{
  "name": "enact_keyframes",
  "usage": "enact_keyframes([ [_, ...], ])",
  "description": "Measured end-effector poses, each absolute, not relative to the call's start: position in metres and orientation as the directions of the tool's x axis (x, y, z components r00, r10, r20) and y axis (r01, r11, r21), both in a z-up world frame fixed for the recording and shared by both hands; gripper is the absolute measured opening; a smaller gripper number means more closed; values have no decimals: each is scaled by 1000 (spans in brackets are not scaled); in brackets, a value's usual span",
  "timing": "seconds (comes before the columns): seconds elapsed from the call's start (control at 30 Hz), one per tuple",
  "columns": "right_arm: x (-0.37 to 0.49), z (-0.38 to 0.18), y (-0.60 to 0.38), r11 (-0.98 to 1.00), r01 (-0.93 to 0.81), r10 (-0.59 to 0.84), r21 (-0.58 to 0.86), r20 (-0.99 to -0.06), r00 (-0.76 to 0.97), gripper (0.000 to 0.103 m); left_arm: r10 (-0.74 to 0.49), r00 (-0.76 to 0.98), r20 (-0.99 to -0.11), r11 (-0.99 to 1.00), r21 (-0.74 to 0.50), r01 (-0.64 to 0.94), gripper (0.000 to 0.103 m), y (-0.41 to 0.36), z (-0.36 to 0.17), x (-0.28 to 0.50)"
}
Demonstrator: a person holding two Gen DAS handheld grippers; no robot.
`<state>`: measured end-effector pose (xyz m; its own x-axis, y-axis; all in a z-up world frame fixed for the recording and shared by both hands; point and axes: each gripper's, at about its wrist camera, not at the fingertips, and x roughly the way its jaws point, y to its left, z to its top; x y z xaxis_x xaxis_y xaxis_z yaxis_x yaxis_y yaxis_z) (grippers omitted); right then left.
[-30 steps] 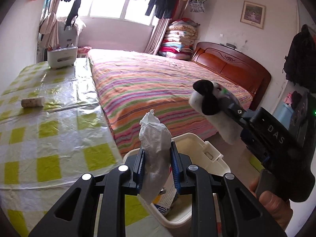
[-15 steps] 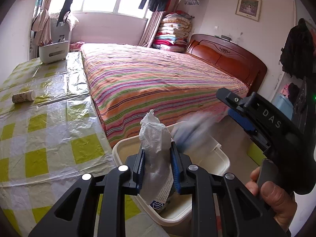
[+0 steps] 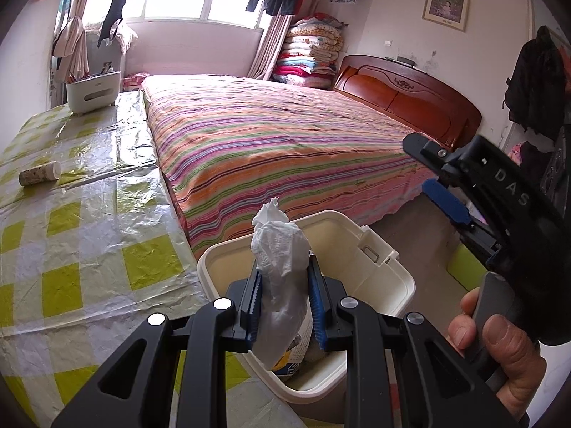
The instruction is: Collect trash
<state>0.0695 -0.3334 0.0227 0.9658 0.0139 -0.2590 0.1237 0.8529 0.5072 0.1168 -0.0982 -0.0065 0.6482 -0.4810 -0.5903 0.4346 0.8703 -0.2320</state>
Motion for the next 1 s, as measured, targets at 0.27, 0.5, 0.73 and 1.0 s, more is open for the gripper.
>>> enact_keyframes([
  [0.27, 63, 21, -338, 838, 123, 8, 531, -237, 971, 68, -479, 623, -618, 866, -216, 451, 25, -109, -14, 118],
  [0.5, 64, 21, -339, 840, 111, 22, 531, -238, 971, 68, -450, 638, -625, 880, -190, 435, 67, -113, -17, 116],
  [0.73, 65, 20, -341, 835, 109, 31, 539, -243, 969, 71, -432, 692, -578, 895, -182, 407, 79, -98, -3, 105],
  [1.0, 72, 21, -331, 844, 95, 54, 528, -260, 964, 73, -419, 701, -577, 907, -228, 355, 79, -73, -1, 108],
])
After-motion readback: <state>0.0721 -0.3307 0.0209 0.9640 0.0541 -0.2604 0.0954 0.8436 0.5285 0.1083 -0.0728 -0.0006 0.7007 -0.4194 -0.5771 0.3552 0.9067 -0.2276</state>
